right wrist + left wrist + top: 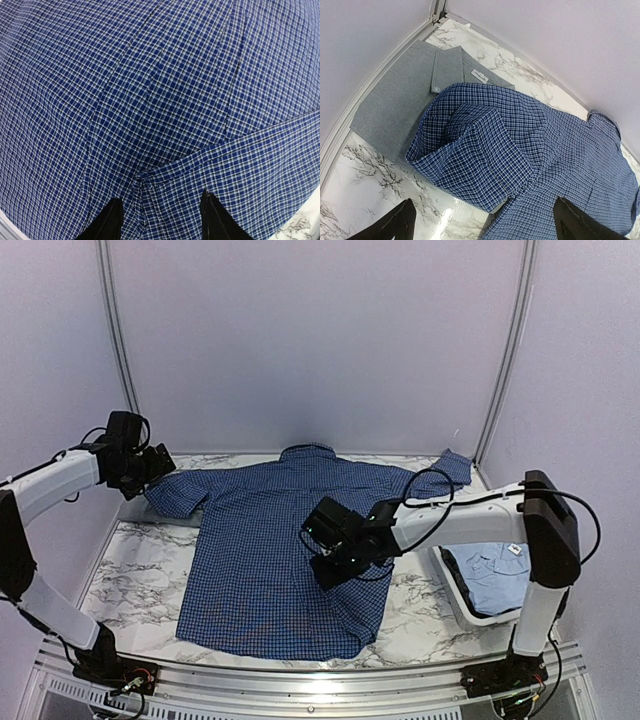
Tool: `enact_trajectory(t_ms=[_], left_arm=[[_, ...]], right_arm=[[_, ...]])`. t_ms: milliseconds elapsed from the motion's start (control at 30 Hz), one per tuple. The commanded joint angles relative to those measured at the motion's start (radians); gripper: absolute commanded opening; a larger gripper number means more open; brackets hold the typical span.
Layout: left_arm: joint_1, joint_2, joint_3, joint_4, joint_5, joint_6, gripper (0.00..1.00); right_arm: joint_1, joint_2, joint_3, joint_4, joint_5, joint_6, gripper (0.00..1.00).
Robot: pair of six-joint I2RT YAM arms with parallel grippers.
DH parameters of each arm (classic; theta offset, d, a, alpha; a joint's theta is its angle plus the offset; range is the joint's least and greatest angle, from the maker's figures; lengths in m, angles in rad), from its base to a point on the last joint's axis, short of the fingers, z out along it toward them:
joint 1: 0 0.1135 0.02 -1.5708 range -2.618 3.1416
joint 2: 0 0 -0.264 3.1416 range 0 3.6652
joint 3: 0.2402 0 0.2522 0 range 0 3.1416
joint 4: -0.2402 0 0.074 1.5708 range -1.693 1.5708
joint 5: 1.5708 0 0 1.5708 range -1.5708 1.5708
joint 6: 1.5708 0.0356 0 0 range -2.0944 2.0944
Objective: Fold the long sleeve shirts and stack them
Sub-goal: Flatten out the crumpled shirt at the center of the board.
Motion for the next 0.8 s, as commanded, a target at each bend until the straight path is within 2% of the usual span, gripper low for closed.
enact_trajectory(t_ms=[0,267,400,500,667,767], left_arm=[[-0.007,-0.078,-0.041,0.015,0.028,0.022,0.99],[-0.066,-0.142,-0.106,0.016,0.073,0.034,0.99],[-0.08,-0.151,-0.123,0.019,0.077,0.034,0.99],[-0.087,-0.148,-0.129,0.024,0.081,0.034,0.99],[-0.094,-0.141,-0.13,0.031,0.091,0.035,0.99],[-0.096,-0.138,-0.13,0.035,0.093,0.036,0.99]], right_arm=[[0.02,0.082,0.072,-0.009,-0.015,0.048,0.47],[0.023,0.145,0.123,-0.05,0.041,0.074,0.43],[0.024,0.124,0.102,-0.06,0.069,0.102,0.37],[0.023,0.098,0.081,-0.065,0.102,0.122,0.27],[0.026,0.079,0.075,-0.092,0.124,0.14,0.02],[0.027,0.045,0.047,-0.11,0.136,0.154,0.0]])
